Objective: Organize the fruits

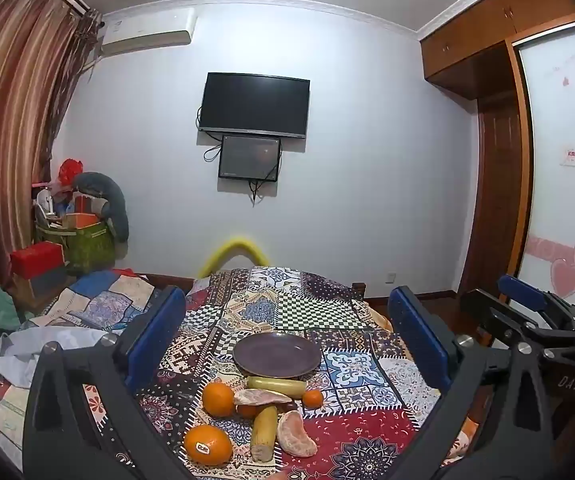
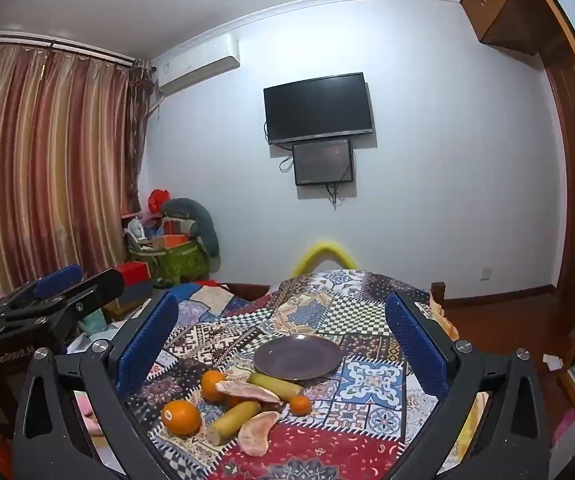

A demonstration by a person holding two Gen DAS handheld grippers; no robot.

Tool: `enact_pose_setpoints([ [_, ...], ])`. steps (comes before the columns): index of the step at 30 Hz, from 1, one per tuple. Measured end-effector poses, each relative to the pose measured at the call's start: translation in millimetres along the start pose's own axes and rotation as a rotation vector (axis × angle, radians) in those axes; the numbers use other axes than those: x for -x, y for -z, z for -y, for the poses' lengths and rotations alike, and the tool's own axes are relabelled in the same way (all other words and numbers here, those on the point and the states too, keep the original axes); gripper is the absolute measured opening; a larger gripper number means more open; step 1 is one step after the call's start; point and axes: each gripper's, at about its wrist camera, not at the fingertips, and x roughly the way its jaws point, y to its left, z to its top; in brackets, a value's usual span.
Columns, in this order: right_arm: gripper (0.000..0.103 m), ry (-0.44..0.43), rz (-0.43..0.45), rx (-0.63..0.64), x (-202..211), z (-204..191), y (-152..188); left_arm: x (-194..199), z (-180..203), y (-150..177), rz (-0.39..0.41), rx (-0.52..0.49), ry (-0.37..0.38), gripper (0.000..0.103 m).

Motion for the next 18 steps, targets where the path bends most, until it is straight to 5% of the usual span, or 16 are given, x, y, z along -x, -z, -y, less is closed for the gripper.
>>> enact_pose_setpoints([
  [18, 0.103, -0.007, -0.007, -0.016, -2.7, 2.2, -2.0, -1.8, -1.6, -0.1, -0.025, -0.005, 0.015, 0.103],
])
